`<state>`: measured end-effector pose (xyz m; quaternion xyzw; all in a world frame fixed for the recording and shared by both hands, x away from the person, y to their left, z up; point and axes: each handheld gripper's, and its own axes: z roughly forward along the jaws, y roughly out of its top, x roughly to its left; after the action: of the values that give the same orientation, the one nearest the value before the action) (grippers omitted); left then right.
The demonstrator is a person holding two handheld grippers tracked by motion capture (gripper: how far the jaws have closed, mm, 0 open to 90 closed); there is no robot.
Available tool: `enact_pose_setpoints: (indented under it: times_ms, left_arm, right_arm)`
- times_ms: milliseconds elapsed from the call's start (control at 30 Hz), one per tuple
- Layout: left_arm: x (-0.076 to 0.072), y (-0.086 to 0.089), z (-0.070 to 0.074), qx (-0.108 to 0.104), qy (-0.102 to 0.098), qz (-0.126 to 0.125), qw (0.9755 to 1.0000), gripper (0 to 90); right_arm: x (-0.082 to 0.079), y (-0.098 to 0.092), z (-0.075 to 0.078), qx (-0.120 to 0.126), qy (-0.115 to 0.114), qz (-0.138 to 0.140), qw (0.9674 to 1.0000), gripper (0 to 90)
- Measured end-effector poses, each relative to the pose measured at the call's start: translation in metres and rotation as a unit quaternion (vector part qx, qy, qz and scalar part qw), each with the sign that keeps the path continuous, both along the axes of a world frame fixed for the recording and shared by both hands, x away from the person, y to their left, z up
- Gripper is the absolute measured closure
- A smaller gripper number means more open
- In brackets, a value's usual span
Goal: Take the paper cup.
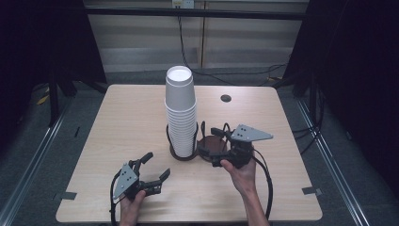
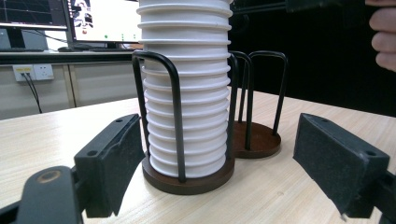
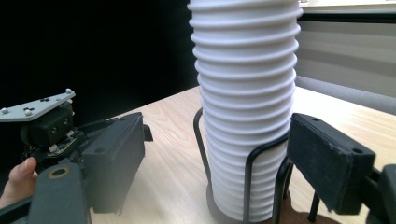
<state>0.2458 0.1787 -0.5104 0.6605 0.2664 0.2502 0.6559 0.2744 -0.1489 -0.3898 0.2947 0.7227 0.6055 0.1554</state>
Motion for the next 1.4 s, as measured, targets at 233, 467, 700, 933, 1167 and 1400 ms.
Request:
enact_pose_setpoints:
  times_ms: [233, 467, 700, 933, 1167, 1400]
  left_arm:
    - [0.0, 0.0, 0.0, 0.002, -0.001, 0.0, 1.0, 15.5]
    - [0.0, 0.0, 0.0, -0.002, 0.001, -0.004, 1.0, 15.5]
    - [0.0, 0.0, 0.0, -0.001, 0.002, -0.005, 1.0, 15.5]
    - [0.0, 0.0, 0.0, 0.002, 0.0, -0.003, 1.0, 15.6]
    - [0.0, 0.0, 0.0, 0.001, 0.001, -0.003, 1.0, 15.6]
    - [0.0, 0.0, 0.0, 0.001, 0.001, -0.003, 1.0, 15.6]
  right_arm:
    - [0.01, 0.002, 0.025, 0.0, -0.001, 0.017, 0.9998, 17.9]
    - [0.019, 0.009, 0.04, -0.02, 0.003, 0.026, 0.9994, 15.1]
    - [0.03, 0.011, 0.061, -0.035, -0.003, 0.033, 0.9988, 15.5]
    - [0.039, 0.017, 0.074, -0.042, 0.001, 0.049, 0.9979, 18.7]
    - [0.05, 0.023, 0.093, -0.056, 0.002, 0.053, 0.997, 17.7]
    - [0.059, 0.028, 0.11, -0.071, 0.0, 0.059, 0.9958, 16.2]
